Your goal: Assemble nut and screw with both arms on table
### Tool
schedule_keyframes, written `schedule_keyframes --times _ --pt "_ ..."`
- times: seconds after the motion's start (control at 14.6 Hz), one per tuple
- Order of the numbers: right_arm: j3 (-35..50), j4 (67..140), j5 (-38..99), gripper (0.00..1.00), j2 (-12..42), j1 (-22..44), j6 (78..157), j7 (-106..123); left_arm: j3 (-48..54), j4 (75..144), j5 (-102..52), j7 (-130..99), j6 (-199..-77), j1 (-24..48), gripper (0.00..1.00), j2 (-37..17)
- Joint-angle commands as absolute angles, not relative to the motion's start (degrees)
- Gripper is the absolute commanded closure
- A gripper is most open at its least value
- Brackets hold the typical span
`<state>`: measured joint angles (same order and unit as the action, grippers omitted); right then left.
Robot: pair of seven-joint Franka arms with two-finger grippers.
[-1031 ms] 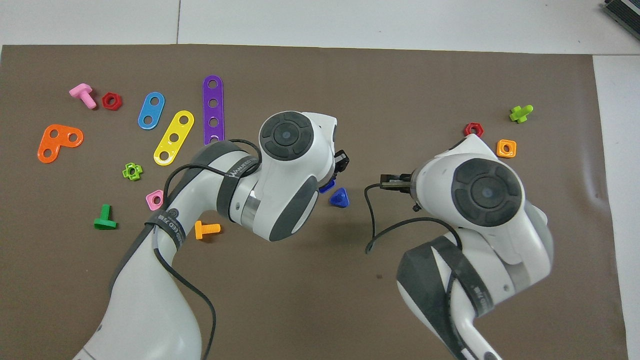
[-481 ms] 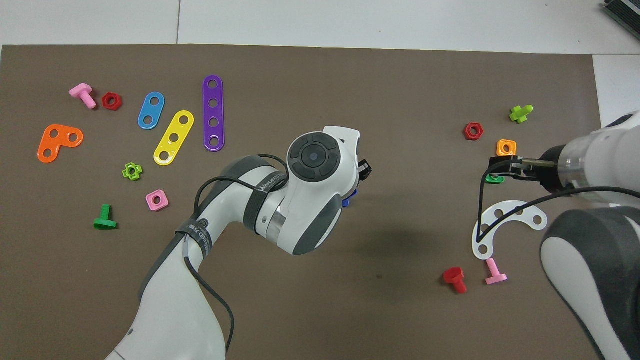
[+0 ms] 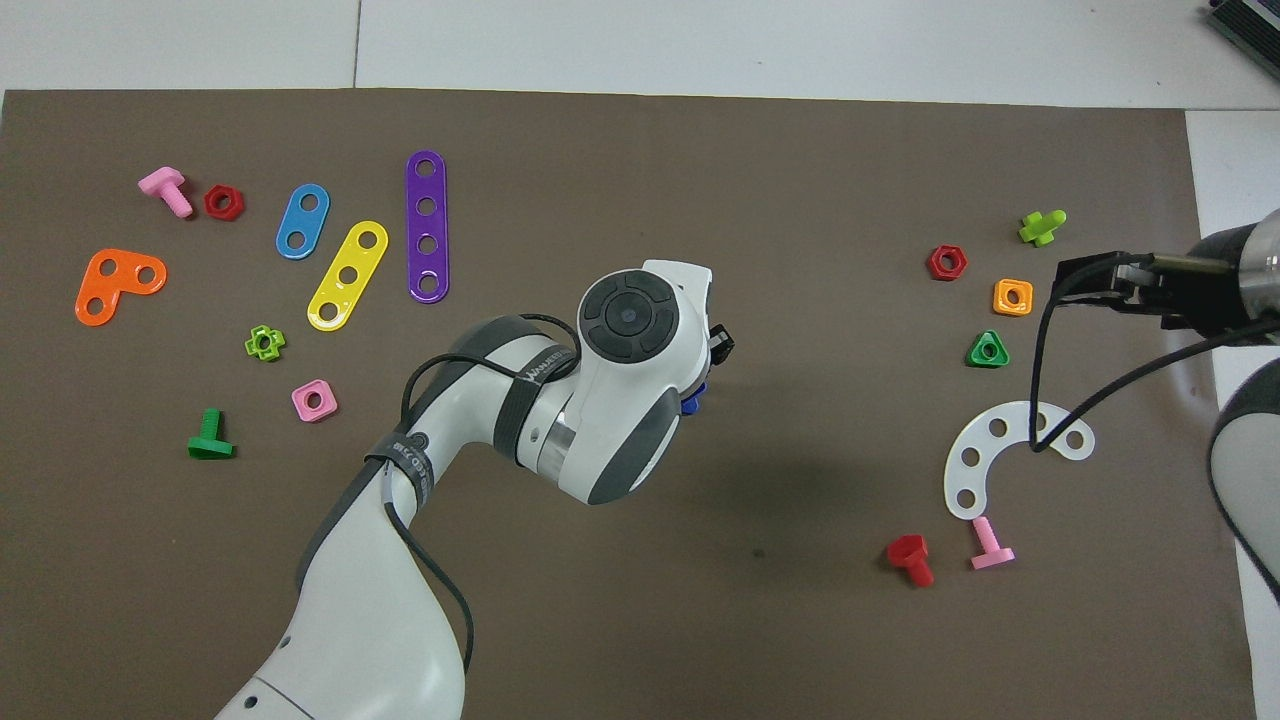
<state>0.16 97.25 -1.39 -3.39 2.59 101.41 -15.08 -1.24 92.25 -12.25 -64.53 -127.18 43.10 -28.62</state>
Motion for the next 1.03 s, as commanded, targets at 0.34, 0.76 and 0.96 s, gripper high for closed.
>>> schedule_keyframes --times 0.34,0.76,0.96 --pt "0.88 94.39 0.00 0.00 -2.02 1.49 93.96 -8.17 -2.02 98.26 -12.57 -64.51 -130.34 45.44 1.00 -27.51" --pt "0.88 95.10 0.00 0.00 -2.64 1.49 92.73 -8.17 -2.02 99.14 -12.57 -64.42 -132.10 45.88 0.27 -27.86" --pt "0.88 95.01 0.09 0.00 -2.55 1.32 92.55 -8.17 -2.11 97.48 -11.51 -64.25 -130.61 45.27 0.00 -27.77"
